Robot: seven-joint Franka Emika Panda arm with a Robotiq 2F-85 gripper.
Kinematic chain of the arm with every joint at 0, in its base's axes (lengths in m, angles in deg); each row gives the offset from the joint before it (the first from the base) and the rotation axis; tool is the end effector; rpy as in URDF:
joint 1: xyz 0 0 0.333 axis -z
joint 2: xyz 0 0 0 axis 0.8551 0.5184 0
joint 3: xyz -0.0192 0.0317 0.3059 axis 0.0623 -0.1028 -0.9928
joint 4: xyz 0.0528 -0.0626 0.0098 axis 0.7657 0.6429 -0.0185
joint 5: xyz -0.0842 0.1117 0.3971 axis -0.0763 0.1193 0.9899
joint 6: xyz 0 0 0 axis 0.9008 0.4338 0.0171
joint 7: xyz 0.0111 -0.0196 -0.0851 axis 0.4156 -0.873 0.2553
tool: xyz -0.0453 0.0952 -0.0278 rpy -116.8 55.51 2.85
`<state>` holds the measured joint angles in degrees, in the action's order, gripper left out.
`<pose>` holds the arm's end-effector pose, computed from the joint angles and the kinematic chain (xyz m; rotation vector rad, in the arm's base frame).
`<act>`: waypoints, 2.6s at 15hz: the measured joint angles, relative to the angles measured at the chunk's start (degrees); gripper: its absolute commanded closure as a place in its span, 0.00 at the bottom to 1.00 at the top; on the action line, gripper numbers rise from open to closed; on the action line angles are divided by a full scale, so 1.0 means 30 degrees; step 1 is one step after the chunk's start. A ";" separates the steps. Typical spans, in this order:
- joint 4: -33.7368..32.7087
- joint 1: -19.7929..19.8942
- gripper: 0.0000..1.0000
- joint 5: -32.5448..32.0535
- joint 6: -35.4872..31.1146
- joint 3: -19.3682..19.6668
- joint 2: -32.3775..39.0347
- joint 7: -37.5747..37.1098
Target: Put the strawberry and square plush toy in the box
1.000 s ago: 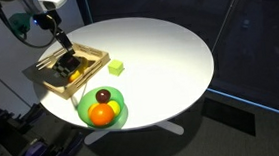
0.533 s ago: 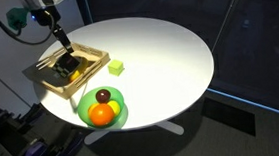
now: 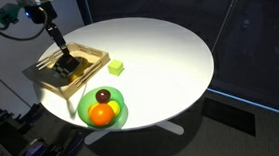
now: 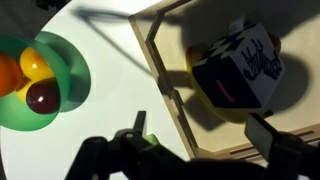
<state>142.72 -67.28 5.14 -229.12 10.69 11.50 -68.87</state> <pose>0.4897 0.0590 0.2276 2.9867 -0.6341 0.0488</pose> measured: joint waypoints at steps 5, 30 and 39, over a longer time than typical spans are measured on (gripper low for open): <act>0.0840 0.0401 0.00 0.0260 0.0895 -0.0337 -0.1375 0.1760; 0.2666 0.1007 0.00 0.3183 0.7624 -0.1325 -0.9548 0.6824; 0.2717 0.1013 0.00 0.3393 0.9528 -0.1340 -1.0987 0.7269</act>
<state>150.87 -64.24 15.32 -200.53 6.67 -21.47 -47.06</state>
